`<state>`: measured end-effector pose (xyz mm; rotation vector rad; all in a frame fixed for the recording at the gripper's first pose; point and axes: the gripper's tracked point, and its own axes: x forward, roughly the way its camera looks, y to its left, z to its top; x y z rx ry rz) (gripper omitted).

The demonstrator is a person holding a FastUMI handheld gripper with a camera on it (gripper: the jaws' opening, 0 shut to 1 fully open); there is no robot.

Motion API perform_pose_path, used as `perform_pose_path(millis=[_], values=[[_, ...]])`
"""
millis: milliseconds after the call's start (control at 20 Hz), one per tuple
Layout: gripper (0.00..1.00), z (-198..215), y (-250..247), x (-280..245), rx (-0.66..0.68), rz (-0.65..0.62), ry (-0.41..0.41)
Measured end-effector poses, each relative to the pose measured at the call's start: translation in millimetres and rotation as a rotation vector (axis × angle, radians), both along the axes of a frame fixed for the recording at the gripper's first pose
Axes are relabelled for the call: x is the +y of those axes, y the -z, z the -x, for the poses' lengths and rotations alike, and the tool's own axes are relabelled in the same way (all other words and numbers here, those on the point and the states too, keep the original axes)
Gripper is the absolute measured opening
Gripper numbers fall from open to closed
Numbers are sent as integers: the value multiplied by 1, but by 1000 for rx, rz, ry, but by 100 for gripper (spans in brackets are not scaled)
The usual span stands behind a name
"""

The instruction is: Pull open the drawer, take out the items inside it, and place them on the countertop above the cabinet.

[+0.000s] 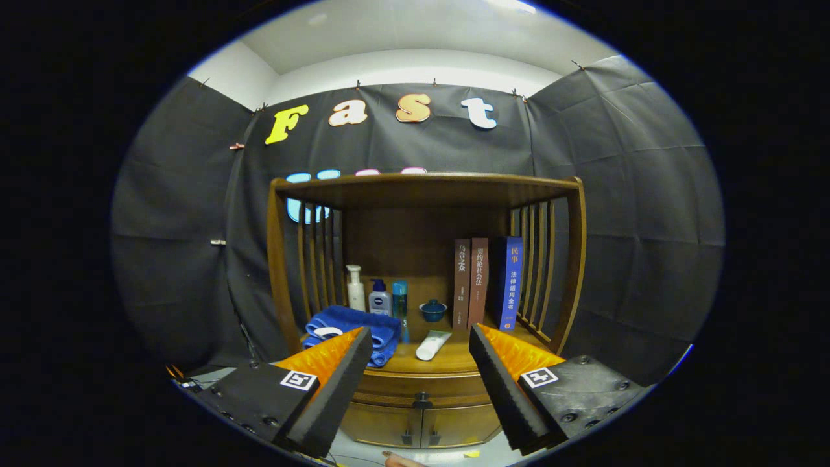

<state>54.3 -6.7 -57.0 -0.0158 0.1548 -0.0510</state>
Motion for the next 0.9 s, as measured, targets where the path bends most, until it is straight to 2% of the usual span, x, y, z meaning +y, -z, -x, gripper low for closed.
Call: perform_pose_path(millis=[350,900], values=[[98,33,-30,10,-7,0,-18],[98,48,-43,17,-35,-12,-23]])
